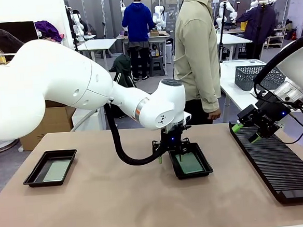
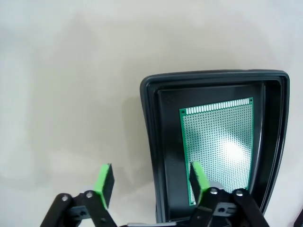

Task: Inspect and transfer BCBs to ESD trays.
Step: Pick up the ESD tray and place it on the left side of the table.

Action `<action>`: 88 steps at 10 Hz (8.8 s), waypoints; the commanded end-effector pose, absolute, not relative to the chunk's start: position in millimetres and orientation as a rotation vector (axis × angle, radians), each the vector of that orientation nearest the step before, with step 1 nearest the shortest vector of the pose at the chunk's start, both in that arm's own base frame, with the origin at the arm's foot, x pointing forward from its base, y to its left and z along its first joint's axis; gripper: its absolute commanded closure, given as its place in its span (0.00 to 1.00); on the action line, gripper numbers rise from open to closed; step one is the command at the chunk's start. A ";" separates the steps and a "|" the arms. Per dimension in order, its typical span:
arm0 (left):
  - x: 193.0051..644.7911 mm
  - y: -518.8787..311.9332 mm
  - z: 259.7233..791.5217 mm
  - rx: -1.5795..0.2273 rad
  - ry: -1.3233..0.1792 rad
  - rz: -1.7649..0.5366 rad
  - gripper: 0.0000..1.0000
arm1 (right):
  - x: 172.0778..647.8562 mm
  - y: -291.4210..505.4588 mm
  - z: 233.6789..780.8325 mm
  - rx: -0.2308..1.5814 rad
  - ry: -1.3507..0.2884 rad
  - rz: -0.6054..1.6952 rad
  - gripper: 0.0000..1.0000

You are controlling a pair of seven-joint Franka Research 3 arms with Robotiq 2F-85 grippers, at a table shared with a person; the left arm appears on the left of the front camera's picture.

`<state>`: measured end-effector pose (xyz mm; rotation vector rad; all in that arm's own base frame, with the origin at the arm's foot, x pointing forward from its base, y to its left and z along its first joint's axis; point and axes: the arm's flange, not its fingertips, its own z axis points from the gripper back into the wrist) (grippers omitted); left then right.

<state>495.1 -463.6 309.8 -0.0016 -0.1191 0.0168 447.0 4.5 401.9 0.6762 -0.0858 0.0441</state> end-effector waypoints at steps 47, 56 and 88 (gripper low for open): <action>493.5 -174.5 343.3 0.003 -0.150 0.025 0.97 | 447.7 5.5 401.9 0.670 -0.096 0.034 0.02; 497.9 -104.2 336.4 0.031 -0.125 -0.003 0.97 | 447.7 5.5 401.9 0.670 -0.096 0.034 0.02; 458.2 -108.1 461.1 0.005 -0.133 -0.042 0.00 | 447.7 5.5 401.9 0.670 -0.096 0.034 0.02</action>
